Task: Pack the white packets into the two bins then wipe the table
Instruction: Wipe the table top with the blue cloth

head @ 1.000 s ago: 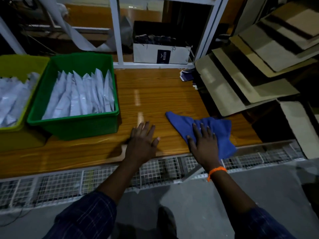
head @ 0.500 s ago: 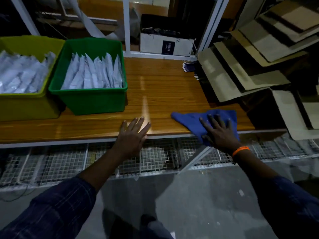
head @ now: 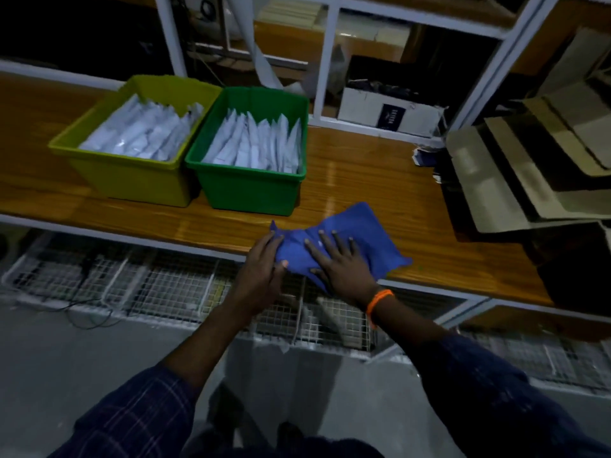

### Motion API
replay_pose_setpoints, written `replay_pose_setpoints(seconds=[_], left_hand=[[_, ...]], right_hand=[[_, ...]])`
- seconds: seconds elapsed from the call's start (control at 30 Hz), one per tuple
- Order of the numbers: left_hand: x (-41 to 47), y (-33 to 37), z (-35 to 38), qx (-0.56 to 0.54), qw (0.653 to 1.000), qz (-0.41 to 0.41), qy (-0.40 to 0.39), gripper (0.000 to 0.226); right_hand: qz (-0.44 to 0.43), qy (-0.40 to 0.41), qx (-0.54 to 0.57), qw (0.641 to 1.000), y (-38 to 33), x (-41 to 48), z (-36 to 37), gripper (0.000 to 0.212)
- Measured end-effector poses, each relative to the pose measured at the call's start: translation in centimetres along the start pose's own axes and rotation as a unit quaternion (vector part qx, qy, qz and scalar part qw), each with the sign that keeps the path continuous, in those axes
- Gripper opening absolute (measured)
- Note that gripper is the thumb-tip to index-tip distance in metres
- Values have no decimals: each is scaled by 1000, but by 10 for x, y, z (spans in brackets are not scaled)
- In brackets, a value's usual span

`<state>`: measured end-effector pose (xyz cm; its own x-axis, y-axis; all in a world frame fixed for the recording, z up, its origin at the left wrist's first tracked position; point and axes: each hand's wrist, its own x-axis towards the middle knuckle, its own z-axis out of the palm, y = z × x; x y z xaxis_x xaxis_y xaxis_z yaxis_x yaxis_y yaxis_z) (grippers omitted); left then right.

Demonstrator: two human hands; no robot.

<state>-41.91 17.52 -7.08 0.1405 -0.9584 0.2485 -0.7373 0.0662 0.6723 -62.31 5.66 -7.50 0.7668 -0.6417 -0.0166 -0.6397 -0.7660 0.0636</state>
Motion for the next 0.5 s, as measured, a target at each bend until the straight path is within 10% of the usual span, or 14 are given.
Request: replay_pose_setpoints(seconds=[0.5], left_hand=[[-46, -155, -197, 92, 980, -144, 101, 35]], right_hand=[[17, 20, 252, 967, -277, 177, -40, 54]])
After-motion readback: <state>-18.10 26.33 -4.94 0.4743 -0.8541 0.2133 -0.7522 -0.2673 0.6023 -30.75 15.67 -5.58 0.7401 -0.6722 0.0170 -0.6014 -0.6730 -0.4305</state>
